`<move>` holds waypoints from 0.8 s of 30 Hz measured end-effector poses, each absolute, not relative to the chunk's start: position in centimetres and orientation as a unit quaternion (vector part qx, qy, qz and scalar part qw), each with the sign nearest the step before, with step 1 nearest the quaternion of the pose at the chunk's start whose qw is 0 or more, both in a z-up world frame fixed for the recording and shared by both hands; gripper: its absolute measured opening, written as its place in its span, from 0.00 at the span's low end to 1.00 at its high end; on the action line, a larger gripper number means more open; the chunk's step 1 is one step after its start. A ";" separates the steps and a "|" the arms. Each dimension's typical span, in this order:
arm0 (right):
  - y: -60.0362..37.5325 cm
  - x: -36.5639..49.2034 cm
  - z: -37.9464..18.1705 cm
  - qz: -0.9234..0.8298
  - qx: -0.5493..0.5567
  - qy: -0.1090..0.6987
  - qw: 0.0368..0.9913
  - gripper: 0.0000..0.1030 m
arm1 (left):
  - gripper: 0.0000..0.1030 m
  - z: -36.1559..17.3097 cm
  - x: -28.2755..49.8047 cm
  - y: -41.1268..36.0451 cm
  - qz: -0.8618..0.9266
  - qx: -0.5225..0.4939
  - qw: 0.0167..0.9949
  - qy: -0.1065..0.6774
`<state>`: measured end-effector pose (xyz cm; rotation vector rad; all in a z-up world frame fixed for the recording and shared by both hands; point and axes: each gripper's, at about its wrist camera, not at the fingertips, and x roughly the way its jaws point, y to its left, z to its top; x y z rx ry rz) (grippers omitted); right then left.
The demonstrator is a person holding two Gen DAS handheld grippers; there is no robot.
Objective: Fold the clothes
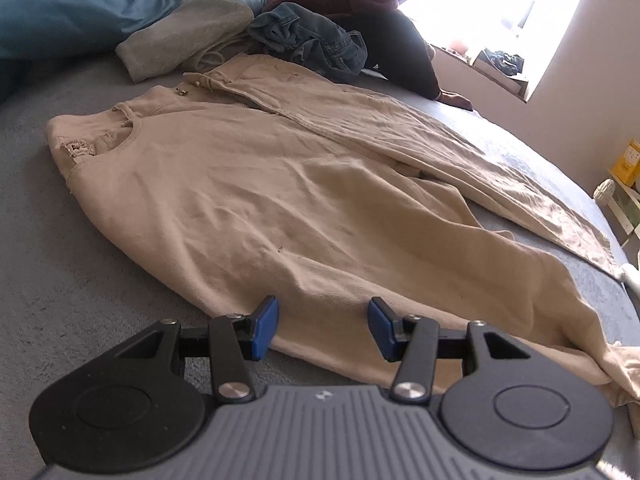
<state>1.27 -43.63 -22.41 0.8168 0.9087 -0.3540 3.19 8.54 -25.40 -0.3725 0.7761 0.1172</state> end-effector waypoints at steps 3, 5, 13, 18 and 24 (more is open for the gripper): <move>-44.4 2.0 -22.2 -0.173 0.359 0.406 0.823 0.48 | 0.50 -25.4 3.1 8.5 0.056 -0.180 0.908 0.375; -44.6 2.9 -22.7 -0.161 0.340 0.407 0.833 0.48 | 0.50 -25.4 3.1 8.4 0.058 -0.179 0.908 0.374; -41.4 7.1 -25.9 -0.078 0.236 0.476 0.844 0.08 | 0.50 -25.4 3.0 8.6 0.066 -0.183 0.907 0.372; -41.1 6.2 -22.7 -0.085 0.204 0.436 0.872 0.00 | 0.49 -25.4 3.1 8.6 0.075 -0.182 0.907 0.372; -44.8 8.5 -17.3 -0.124 0.193 0.356 0.906 0.00 | 0.42 -25.5 3.1 8.8 0.086 -0.179 0.907 0.371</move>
